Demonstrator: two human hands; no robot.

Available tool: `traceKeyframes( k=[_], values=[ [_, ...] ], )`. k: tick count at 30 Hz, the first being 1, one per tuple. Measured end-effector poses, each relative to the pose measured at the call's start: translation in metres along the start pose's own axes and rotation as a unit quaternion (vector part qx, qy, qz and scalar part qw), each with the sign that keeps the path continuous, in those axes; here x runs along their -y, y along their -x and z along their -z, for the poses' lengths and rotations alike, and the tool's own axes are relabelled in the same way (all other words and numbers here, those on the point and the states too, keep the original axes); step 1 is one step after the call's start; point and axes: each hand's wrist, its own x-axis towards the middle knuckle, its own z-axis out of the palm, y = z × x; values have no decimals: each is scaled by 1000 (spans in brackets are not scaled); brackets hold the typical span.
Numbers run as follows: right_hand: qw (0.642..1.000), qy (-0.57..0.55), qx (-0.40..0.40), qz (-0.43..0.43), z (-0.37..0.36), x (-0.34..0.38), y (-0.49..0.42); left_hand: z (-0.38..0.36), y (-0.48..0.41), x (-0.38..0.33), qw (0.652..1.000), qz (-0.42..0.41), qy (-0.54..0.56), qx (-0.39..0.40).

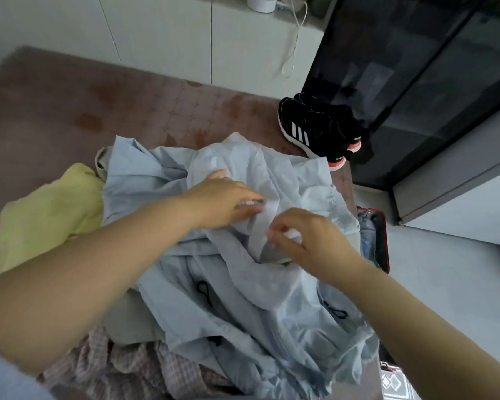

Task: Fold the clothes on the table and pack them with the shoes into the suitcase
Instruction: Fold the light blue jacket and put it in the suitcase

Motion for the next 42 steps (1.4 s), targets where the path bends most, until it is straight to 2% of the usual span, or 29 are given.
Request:
traceKeyframes(
  k=[2,5,7,9,11,14,17,22,26,32,35,37,39,42],
  values=[
    [999,-2,-39,-12,12,-16,-22,-14,15,7,1000,-26,-7,12],
    [996,26,-30,-85,24,-55,-61,-7,32,24,988,18,151,-11],
    [983,26,-40,-177,34,-88,-88,10,35,44,967,69,212,-120],
    [966,20,-30,-256,41,-114,-112,27,30,77,944,121,188,-242],
    [958,-20,-12,-287,41,-127,-132,40,22,112,929,188,130,-292],
    [964,-63,22,-259,29,-124,-162,47,11,155,925,305,12,-224],
    [965,-76,73,-238,13,-123,-190,41,9,187,921,357,-36,-149],
    [942,44,228,-244,7,-139,-204,31,10,191,926,358,111,-54],
    [932,74,290,-206,20,-144,-203,44,14,199,939,335,63,-49],
    [943,88,252,-200,2,-141,-200,84,5,184,929,280,59,-235],
    [938,199,227,-170,6,-138,-199,113,-1,165,932,244,24,-266],
    [946,247,139,-159,30,-126,-200,130,-1,156,929,227,2,-292],
    [957,236,12,-170,67,-115,-203,145,2,151,919,220,-7,-326],
    [938,273,-140,-159,118,-104,-203,165,6,147,901,212,-8,-379]
  ],
)
